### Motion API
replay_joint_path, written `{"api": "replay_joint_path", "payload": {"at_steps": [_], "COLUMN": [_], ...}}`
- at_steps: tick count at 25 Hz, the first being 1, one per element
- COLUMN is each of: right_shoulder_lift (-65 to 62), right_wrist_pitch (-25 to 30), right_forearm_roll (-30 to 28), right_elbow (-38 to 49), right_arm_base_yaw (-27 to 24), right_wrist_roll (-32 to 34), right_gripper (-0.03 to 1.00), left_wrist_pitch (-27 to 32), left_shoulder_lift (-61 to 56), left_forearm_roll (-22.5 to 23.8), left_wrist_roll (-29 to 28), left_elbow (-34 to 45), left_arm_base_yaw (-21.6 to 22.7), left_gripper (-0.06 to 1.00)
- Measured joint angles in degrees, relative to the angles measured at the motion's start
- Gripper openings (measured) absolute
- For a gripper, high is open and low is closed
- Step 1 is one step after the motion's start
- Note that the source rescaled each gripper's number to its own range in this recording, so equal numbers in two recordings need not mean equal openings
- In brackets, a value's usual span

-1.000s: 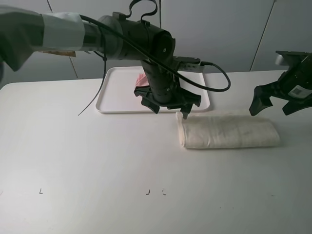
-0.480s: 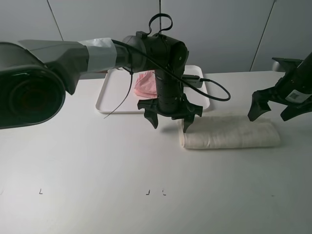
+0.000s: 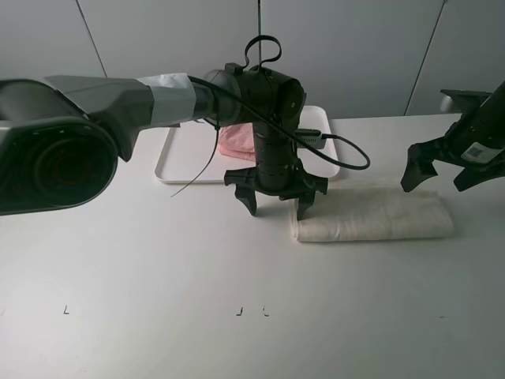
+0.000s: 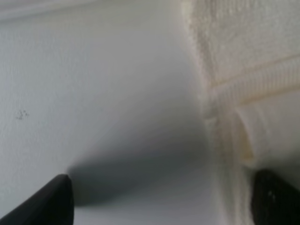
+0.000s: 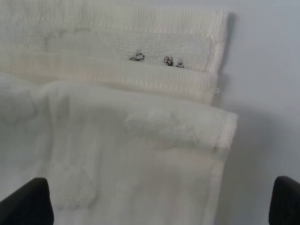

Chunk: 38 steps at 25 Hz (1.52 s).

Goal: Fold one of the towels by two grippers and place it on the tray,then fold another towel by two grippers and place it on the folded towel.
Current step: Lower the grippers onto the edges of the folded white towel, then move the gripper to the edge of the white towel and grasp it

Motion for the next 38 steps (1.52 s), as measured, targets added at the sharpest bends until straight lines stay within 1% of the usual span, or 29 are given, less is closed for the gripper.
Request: {"api": "replay_joint_path", "payload": {"at_steps": [7, 14, 20, 25, 26, 27, 28, 33, 34, 38], "right_shoulder_lift": [5.1, 8.3, 11.0, 11.3, 11.4, 11.5, 11.7, 13.0, 13.1, 13.7], "right_wrist_pitch": [-0.2, 0.5, 0.8, 0.9, 0.9, 0.9, 0.9, 1.6, 2.0, 2.9], "right_forearm_roll": [-0.1, -0.9, -2.2, -2.2, -2.2, -2.2, -2.1, -0.4, 0.3, 2.3], "right_elbow": [-0.6, -5.0, -5.4, -5.9, -5.9, -5.9, -5.9, -6.5, -6.6, -6.6], "right_arm_base_yaw": [0.0, 0.0, 0.0, 0.0, 0.0, 0.0, 0.0, 0.0, 0.0, 0.0], "right_wrist_roll": [0.0, 0.0, 0.0, 0.2, 0.2, 0.2, 0.2, -0.2, -0.5, -1.2], "right_gripper": [1.00, 1.00, 1.00, 1.00, 0.98, 0.95, 0.89, 0.51, 0.46, 0.18], "left_wrist_pitch": [0.2, 0.2, 0.2, 0.1, 0.0, 0.0, 0.0, 0.0, 0.0, 0.0], "left_shoulder_lift": [0.1, 0.1, 0.1, 0.1, 0.1, 0.1, 0.1, 0.1, 0.1, 0.1], "left_forearm_roll": [0.0, 0.0, 0.0, 0.0, 0.0, 0.0, 0.0, 0.0, 0.0, 0.0], "left_wrist_roll": [0.0, 1.0, 1.1, 1.3, 1.2, 1.2, 1.2, 1.4, 1.4, 1.4], "left_elbow": [0.0, -0.1, -0.1, -0.1, -0.1, -0.1, -0.1, -0.1, -0.1, -0.1], "left_arm_base_yaw": [0.0, 0.0, 0.0, 0.0, 0.0, 0.0, 0.0, 0.0, 0.0, 0.0], "left_gripper": [0.99, 0.99, 0.99, 0.99, 0.99, 0.99, 0.99, 0.99, 0.99, 0.99]}}
